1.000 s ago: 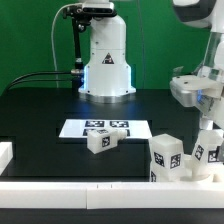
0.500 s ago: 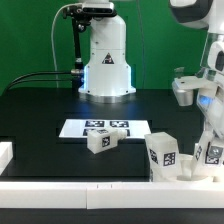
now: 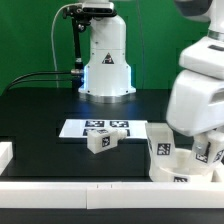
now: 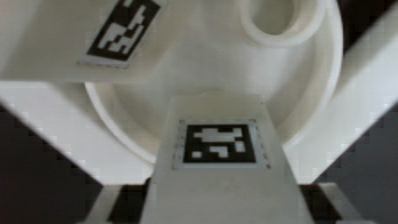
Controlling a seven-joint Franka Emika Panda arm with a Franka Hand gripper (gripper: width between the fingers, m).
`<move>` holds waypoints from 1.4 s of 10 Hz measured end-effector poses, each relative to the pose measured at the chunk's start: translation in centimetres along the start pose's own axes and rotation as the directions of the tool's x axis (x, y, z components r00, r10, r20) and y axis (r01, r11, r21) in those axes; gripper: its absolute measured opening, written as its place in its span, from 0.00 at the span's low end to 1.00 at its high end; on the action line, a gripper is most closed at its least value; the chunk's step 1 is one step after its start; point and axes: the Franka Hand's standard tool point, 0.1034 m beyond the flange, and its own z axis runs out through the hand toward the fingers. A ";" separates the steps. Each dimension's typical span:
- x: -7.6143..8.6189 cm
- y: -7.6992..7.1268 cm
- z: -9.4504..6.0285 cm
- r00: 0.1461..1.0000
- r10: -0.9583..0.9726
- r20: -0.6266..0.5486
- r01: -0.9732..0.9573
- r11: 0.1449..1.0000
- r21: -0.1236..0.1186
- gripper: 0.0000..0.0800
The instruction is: Assemble stool
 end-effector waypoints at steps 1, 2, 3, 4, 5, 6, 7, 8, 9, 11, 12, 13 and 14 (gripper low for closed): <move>0.0 0.6 -0.2 0.997 0.073 -0.008 -0.073 0.997 0.011 0.42; 0.0 0.5 -0.1 0.990 0.142 -0.007 -0.142 0.990 0.011 0.42; -0.1 0.6 -0.1 0.979 0.203 -0.005 -0.203 0.979 0.010 0.42; -0.2 0.8 0.0 0.959 0.283 -0.004 -0.283 0.959 0.009 0.42; -0.4 1.2 -0.1 0.919 0.395 0.003 -0.395 0.919 0.009 0.42; -0.6 1.6 -0.2 0.858 0.514 0.010 -0.514 0.858 0.009 0.42; -0.9 2.2 -0.1 0.724 0.689 0.017 -0.690 0.724 0.016 0.42; -1.1 2.8 -0.1 0.582 0.812 0.028 -0.813 0.582 0.029 0.42; -1.2 3.2 -0.2 0.457 0.889 0.029 -0.889 0.456 0.033 0.42; -1.6 3.2 -0.1 0.364 0.931 -0.004 -0.931 0.364 0.020 0.42; -1.7 3.3 0.0 0.315 0.949 -0.001 -0.949 0.315 0.021 0.42; -1.8 3.7 -0.1 0.198 0.980 -0.003 -0.980 0.198 0.019 0.42; -2.3 4.0 0.2 0.043 0.999 -0.003 -0.999 0.043 0.022 0.42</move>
Offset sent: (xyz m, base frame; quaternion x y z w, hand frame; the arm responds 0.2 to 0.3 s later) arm 0.0000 0.0000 0.0000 0.0000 0.0000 0.1938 0.9810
